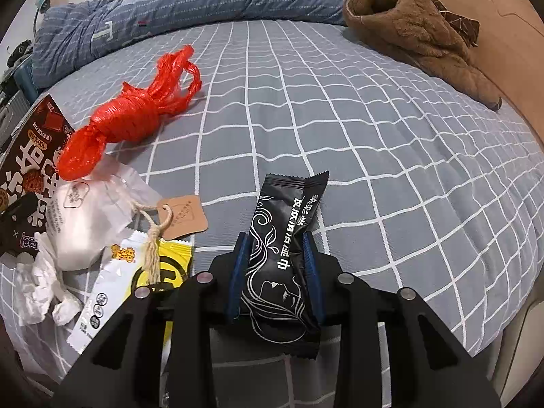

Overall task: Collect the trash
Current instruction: 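Grasp the brown snack box with the left gripper while the right grasps the black wrapper, then carry the brown box and black wrapper toward the trash bin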

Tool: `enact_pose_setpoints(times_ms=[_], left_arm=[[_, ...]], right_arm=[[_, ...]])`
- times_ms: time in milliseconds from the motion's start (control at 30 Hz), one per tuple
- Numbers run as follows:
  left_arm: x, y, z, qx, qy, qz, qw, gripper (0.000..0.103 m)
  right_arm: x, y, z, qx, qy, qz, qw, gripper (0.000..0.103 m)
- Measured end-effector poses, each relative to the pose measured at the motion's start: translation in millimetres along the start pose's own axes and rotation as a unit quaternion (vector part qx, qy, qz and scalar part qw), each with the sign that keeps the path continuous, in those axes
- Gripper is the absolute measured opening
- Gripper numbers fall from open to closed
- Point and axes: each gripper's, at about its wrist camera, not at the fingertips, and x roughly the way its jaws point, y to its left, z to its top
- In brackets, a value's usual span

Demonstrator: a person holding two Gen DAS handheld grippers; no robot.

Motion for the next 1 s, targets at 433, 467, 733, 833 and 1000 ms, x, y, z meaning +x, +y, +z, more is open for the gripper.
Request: enact_pose_setpoints(times_ms=[433, 467, 733, 833, 1000], left_arm=[[-33, -1, -3, -0.002, -0.019, -0.009, 0.9998, 0.043], [-35, -1, -4, -0.002, -0.019, -0.011, 0.9998, 0.043], [-57, -2, -8, 0.004, -0.032, -0.011, 0.9994, 0.043], [-64, 0, -12, 0.003, -0.034, -0.011, 0.9994, 0.043], [-75, -1, -18, -0.002, -0.045, 0.001, 0.9990, 0.043]], right_arm=[[-38, 3, -1, -0.007, -0.033, 0.002, 0.999, 0.031], [-42, 2, -2, -0.008, -0.037, 0.002, 0.999, 0.031], [-66, 2, -7, -0.003, -0.056, 0.003, 0.998, 0.031], [-73, 2, -9, -0.001, -0.063, 0.006, 0.998, 0.030], [-84, 1, -13, 0.003, -0.069, 0.010, 0.998, 0.030]])
